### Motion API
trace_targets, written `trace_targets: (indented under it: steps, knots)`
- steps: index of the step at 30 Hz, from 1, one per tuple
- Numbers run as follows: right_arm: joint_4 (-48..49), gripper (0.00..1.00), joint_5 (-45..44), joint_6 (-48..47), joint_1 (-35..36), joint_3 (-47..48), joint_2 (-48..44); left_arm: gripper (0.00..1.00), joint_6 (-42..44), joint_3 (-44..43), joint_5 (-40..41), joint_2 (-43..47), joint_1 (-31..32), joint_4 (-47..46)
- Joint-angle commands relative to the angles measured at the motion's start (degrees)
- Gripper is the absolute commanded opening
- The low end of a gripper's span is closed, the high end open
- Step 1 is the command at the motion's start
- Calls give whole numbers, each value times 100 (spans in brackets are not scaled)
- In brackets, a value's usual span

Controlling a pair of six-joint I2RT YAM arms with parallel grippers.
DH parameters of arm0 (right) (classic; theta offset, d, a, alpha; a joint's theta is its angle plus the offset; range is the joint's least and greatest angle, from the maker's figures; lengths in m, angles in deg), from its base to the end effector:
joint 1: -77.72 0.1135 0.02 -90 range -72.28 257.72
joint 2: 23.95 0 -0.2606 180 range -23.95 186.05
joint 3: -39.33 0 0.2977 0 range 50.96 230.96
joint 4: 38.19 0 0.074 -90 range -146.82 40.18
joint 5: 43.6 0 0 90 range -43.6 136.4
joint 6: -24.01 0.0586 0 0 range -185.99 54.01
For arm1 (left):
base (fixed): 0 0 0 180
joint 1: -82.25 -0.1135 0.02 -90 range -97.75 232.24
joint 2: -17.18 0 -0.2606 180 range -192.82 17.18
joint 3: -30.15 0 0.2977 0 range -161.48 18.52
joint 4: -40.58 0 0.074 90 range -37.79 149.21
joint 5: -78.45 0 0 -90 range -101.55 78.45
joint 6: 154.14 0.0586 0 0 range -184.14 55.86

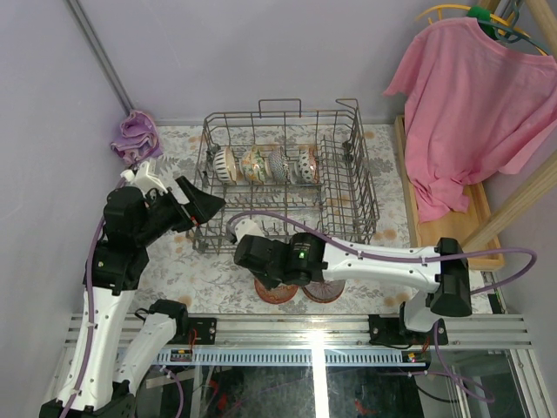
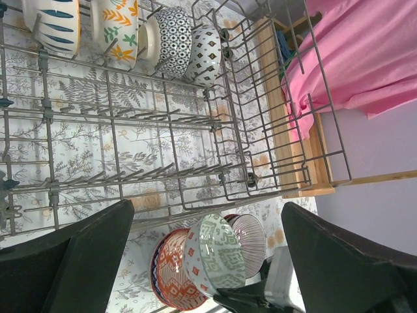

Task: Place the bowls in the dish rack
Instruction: Place the bowl in the dish rack.

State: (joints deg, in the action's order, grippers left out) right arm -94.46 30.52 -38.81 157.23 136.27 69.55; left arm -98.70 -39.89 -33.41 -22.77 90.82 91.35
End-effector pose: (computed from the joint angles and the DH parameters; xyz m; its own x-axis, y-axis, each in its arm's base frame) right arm 0.0907 0.4020 0.2876 -0.5473 -0.5428 -0.6371 -0.7483 0.6583 0.0820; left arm 0.1925 -0.0511 0.3848 -0.5614 -0.4478 -0.6959 0.1995 0.7429 -0.6390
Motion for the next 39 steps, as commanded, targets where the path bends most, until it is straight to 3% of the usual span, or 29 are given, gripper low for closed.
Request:
trace_targets:
  steps: [1, 10, 23, 28, 32, 39]
  knots:
    - [166, 0, -223, -168, 57, 302, 146, 96, -86, -71, -401, 56, -16, 525]
    - [61, 0, -288, -44, 241, 404, 587, 96, -60, -27, -365, 119, -14, 546]
    - [138, 0, -440, -199, 182, 1332, -274, 96, -50, -48, -366, 147, -14, 548]
    - [172, 0, -120, -403, -639, 1442, -741, 96, -28, -47, -363, 159, -14, 538]
    - [420, 0, 610, -653, -1836, 1537, -944, 96, -15, -58, -357, 167, -14, 536]
    - [-126, 0, 1211, -1394, -3659, 2889, 194, 96, 11, -115, -376, 154, -14, 534]
